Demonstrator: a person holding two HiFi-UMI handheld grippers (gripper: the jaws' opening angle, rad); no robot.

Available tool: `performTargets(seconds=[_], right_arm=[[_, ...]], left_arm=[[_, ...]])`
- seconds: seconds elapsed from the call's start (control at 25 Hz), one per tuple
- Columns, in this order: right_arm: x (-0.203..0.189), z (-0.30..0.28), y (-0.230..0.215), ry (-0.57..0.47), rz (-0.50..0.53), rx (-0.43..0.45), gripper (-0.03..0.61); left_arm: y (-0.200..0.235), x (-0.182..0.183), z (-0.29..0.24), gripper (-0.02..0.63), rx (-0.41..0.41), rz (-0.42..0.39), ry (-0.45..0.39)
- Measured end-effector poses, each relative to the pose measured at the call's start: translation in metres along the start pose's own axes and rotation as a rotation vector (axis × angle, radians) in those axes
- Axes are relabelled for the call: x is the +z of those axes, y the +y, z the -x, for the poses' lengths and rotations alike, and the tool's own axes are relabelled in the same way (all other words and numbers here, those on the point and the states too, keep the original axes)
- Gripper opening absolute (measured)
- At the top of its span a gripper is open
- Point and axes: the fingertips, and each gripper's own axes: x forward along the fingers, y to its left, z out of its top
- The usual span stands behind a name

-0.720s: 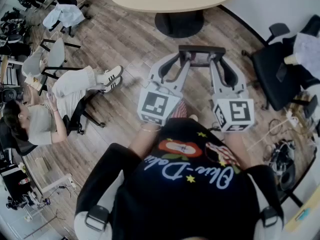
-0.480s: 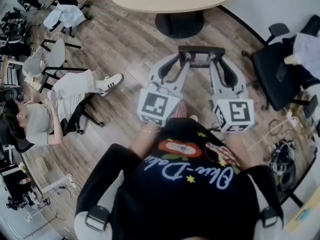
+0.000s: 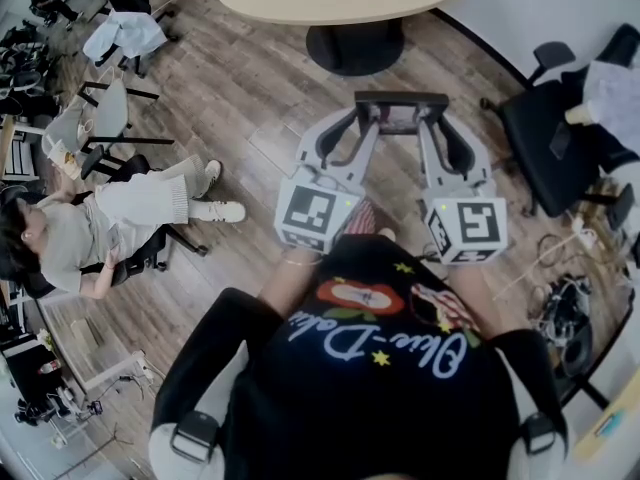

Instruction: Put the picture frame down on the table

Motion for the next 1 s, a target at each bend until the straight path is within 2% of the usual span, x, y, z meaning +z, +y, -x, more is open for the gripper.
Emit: performTargets(seconds=[0.52, 1.0], right_arm=[[0.009, -0.025, 0.003, -0.013, -0.001, 0.009, 0.077], [0.019, -0.085, -0.032, -0.035, 0.049, -0.01, 0.077]], left_arm=[[0.024, 0.009, -0.009, 0.097, 0.028, 0.014, -0.032], [0.064, 0.014, -0.066, 0.097, 0.016, -0.007, -0.067]])
